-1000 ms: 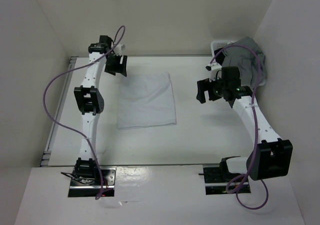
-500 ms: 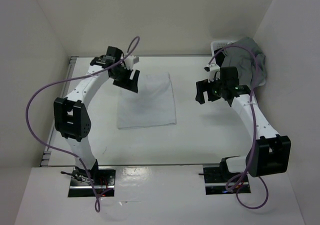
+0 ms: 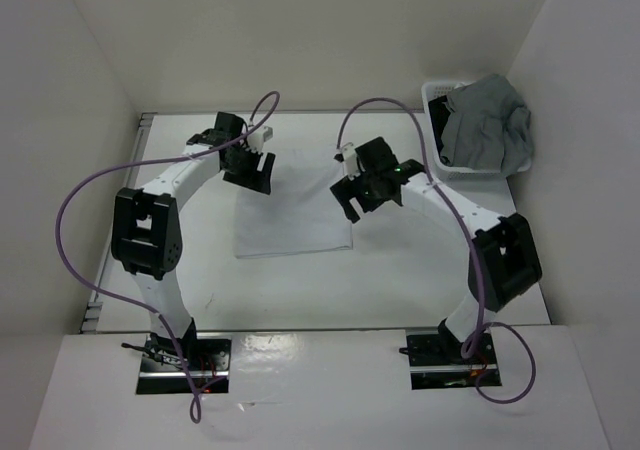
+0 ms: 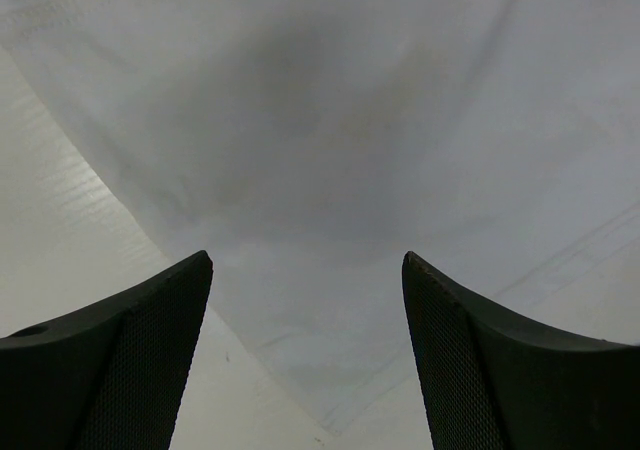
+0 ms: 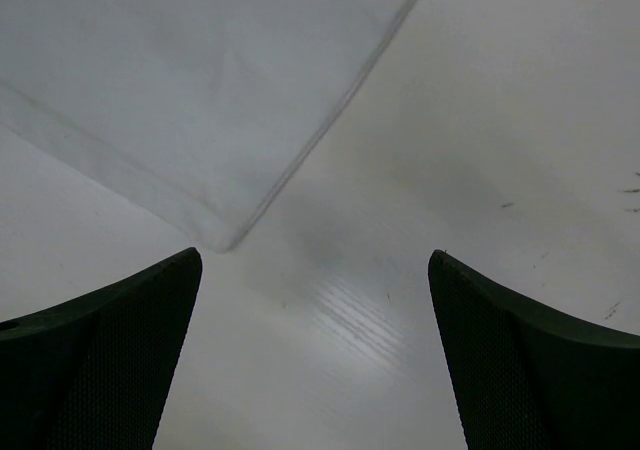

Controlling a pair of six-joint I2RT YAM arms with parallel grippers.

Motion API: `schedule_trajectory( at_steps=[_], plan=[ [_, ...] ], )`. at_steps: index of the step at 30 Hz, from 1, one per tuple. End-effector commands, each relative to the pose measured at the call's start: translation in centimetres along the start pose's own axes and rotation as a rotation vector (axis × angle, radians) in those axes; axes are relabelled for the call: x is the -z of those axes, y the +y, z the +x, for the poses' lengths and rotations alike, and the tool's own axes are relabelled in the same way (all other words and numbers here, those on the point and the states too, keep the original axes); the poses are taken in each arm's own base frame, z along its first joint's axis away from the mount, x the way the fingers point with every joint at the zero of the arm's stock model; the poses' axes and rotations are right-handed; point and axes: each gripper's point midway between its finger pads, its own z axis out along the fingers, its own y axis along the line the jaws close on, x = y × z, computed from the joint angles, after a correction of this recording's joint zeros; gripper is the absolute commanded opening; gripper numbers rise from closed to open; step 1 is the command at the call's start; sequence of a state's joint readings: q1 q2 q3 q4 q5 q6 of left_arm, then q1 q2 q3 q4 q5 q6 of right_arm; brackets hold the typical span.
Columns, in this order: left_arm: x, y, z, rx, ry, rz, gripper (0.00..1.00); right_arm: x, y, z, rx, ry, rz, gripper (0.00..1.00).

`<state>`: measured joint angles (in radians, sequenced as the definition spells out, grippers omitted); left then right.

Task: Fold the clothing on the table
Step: Flatten the skirt out

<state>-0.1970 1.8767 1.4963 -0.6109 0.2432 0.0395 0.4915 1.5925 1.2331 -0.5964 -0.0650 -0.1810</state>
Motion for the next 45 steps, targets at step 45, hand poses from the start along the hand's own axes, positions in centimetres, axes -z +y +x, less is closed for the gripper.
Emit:
schedule_trajectory(
  at_steps=[45],
  plan=[
    [-7.8,3.1,-1.3,0.140,-0.018,-0.011,0.82,-13.8,8.9,-3.1,0.251,0.010,-0.076,0.98]
  ],
)
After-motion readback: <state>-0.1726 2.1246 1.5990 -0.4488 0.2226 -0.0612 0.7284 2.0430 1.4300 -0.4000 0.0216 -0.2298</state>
